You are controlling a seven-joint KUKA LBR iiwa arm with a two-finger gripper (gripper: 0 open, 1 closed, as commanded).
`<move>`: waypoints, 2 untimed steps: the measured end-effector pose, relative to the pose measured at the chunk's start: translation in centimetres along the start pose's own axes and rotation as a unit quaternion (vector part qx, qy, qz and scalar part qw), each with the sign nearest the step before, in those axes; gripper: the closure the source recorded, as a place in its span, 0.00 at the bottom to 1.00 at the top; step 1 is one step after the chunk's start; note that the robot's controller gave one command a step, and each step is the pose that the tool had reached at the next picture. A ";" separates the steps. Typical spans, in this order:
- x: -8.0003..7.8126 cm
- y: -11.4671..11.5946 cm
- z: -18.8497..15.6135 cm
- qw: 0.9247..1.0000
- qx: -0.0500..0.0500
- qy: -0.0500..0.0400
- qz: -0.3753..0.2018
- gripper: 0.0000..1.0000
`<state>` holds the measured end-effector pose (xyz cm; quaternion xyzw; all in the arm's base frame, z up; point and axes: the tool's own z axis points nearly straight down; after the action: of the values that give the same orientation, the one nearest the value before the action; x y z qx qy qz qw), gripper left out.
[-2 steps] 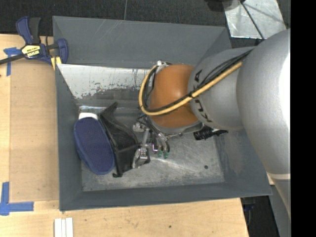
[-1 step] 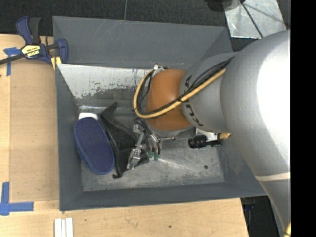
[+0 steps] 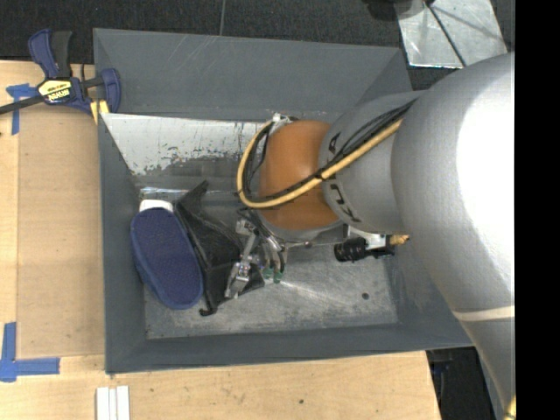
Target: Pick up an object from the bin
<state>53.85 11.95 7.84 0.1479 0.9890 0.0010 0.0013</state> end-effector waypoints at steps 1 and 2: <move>-0.4 0.0 -0.3 1.000 -0.001 -0.006 0.001 1.00; -0.5 -0.2 -2.5 1.000 0.002 0.001 0.001 1.00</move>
Offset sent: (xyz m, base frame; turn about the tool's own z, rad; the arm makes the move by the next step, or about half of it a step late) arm 0.0000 0.0000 0.0000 0.0000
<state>54.28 11.64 10.38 0.1489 0.9889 -0.0011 0.0004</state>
